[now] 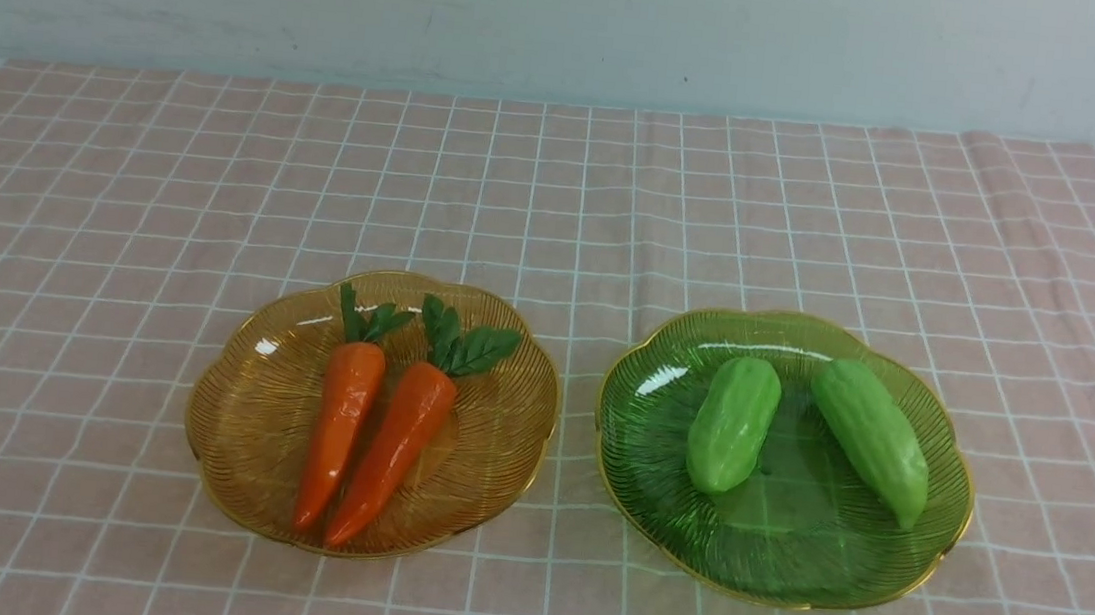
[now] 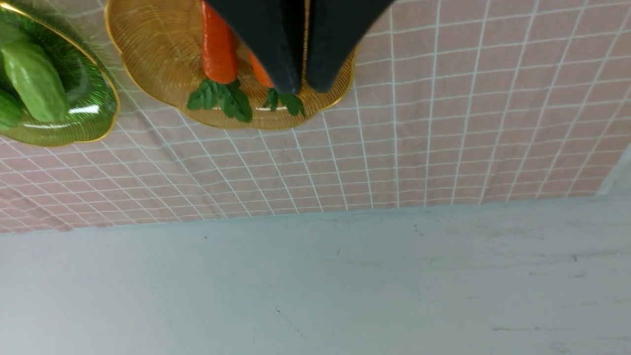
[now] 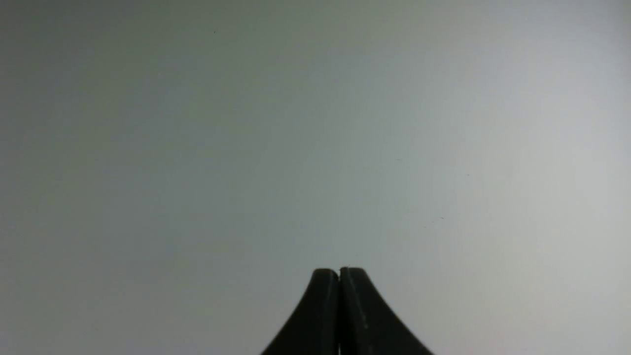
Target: Put different types of vegetables on the plate.
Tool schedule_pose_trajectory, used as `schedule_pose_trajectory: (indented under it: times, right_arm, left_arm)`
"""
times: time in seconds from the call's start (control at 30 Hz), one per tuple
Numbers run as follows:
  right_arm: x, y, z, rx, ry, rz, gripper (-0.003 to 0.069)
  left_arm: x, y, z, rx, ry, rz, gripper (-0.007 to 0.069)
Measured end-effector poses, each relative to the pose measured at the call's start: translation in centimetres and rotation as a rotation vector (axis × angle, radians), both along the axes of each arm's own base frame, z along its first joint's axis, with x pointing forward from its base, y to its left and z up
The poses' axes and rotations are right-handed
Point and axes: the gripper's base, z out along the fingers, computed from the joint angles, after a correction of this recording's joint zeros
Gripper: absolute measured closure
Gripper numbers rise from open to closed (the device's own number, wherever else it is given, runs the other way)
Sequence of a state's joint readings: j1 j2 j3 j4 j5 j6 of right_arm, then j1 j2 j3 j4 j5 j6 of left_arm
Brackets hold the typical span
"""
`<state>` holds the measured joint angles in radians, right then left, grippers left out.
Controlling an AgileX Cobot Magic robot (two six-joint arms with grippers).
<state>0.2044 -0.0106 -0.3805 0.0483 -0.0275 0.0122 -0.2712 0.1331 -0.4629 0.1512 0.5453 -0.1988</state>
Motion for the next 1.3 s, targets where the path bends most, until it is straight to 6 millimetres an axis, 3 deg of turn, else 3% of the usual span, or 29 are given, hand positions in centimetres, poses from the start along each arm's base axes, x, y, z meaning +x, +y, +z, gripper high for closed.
schedule_pose_trajectory:
  times: [0.07,0.23,0.43,0.5,1.3]
  right_arm:
    - [0.0,0.0,0.0,-0.001,0.0,-0.001,0.0675]
    - [0.0,0.0,0.0,-0.01,-0.002,-0.007,0.0675]
    - [0.0,0.0,0.0,-0.01,-0.001,-0.007,0.0675]
    - [0.0,0.0,0.0,-0.011,0.002,-0.007,0.0675]
    - [0.0,0.0,-0.1,-0.011,0.005,-0.007,0.0675]
  left_arm:
    - [0.1,0.0,-1.0,0.006,-0.009,0.024,0.0627]
    - [0.7,0.1,-6.2,0.064,-0.016,0.148,0.0627]
    - [1.6,0.3,-12.5,0.104,0.121,0.186,0.0627]
    - [1.7,0.3,-13.5,0.112,0.149,0.185,0.0627]
    - [1.6,0.3,-13.9,0.111,0.177,0.183,0.0627]
